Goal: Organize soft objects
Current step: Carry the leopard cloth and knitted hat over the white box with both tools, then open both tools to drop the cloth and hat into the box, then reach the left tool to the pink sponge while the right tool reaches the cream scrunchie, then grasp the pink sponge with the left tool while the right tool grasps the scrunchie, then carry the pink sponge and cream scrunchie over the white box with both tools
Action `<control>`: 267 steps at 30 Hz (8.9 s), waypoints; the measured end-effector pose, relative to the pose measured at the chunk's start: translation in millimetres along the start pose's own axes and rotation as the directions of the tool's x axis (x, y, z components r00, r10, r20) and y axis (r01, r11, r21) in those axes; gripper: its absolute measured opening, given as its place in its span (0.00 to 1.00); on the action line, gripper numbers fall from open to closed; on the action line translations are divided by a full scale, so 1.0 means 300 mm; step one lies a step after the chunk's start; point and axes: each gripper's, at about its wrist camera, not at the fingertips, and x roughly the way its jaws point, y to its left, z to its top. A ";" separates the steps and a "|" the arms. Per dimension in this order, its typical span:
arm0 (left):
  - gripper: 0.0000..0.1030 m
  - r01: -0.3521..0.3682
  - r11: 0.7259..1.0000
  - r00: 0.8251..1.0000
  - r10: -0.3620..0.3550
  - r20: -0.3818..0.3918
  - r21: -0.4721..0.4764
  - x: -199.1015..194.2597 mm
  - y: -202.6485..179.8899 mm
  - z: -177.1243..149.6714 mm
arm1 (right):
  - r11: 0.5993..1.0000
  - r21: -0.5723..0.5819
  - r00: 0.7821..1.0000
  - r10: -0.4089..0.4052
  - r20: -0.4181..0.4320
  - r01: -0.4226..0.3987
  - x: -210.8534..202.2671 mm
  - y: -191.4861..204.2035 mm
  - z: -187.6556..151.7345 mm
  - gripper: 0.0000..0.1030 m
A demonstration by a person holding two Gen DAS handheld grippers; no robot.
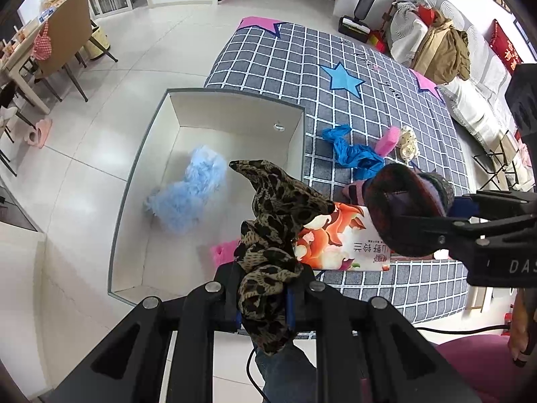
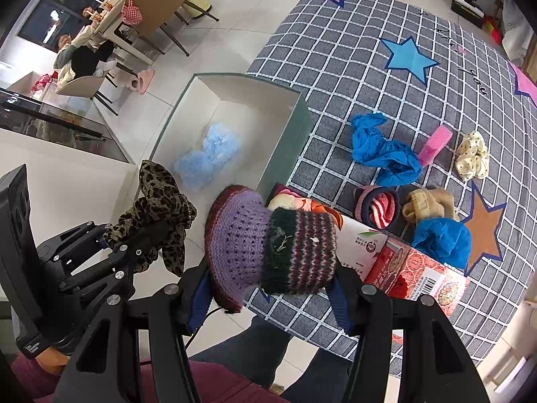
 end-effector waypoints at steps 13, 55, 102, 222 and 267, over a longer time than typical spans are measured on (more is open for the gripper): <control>0.19 -0.056 0.997 0.998 0.055 -0.012 -0.058 0.023 0.102 -0.004 | 0.998 -0.061 1.000 0.014 -0.016 -0.015 0.038 0.067 0.060 0.58; 1.00 0.052 0.998 0.998 -0.051 0.024 -0.036 -0.062 0.157 0.257 | 0.985 0.142 0.995 0.098 0.002 -0.097 -0.095 -0.096 0.113 1.00; 1.00 -0.021 0.922 0.969 0.114 -0.218 0.387 0.713 -0.639 0.781 | 0.798 0.582 0.977 -0.209 0.028 0.154 0.105 -1.318 0.088 1.00; 0.71 -0.030 1.000 0.999 0.030 0.013 -0.007 0.029 0.073 -0.040 | 0.986 -0.166 1.000 0.000 -0.008 -0.002 0.030 0.157 -0.036 0.20; 0.71 -0.047 0.994 0.999 0.047 -0.006 -0.100 0.064 0.152 -0.004 | 0.980 -0.198 0.999 0.017 -0.042 -0.025 0.106 0.277 0.151 0.20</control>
